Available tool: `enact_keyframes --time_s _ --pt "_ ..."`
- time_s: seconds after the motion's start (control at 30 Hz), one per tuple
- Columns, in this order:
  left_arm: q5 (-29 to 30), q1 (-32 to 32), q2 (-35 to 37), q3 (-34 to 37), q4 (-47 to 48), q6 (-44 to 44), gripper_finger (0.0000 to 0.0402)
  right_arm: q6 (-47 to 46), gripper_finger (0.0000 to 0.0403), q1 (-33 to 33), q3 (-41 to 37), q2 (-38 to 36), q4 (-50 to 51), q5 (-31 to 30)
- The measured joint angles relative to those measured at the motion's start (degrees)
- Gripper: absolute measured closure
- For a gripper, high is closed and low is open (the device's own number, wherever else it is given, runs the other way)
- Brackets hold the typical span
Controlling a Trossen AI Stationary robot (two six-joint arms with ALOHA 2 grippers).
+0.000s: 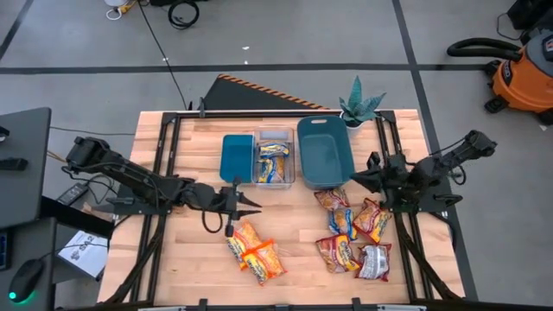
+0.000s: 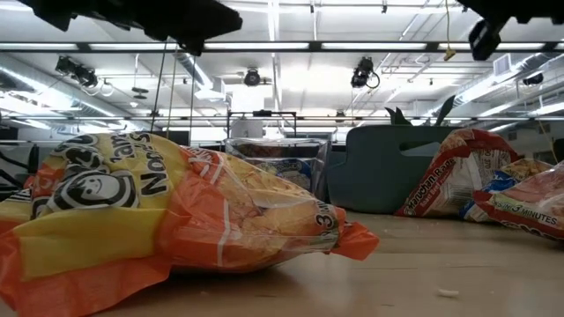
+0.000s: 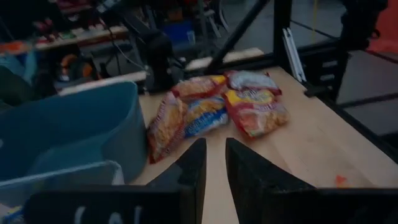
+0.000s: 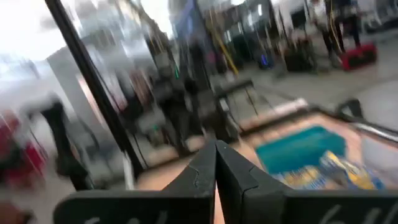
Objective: Sort Maruchan noodles
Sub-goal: Put the red noodle pack into the dark blue bin
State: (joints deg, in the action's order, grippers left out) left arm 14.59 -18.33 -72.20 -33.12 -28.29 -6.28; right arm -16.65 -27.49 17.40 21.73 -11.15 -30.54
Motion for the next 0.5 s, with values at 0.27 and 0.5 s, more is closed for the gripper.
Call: enact_keyframes --time_s 0.27,0.5 --pt "0.01 0.53 0.00 0.15 -1.67 0.15 0.0335 -9.22 0.0374 0.20 19.59 24.06 28.99 -4.06" --pt "-0.01 0.07 -0.17 0.22 3.00 1.11 0.0335 -13.17 0.0321 1.52 37.66 46.21 53.31 1.30"
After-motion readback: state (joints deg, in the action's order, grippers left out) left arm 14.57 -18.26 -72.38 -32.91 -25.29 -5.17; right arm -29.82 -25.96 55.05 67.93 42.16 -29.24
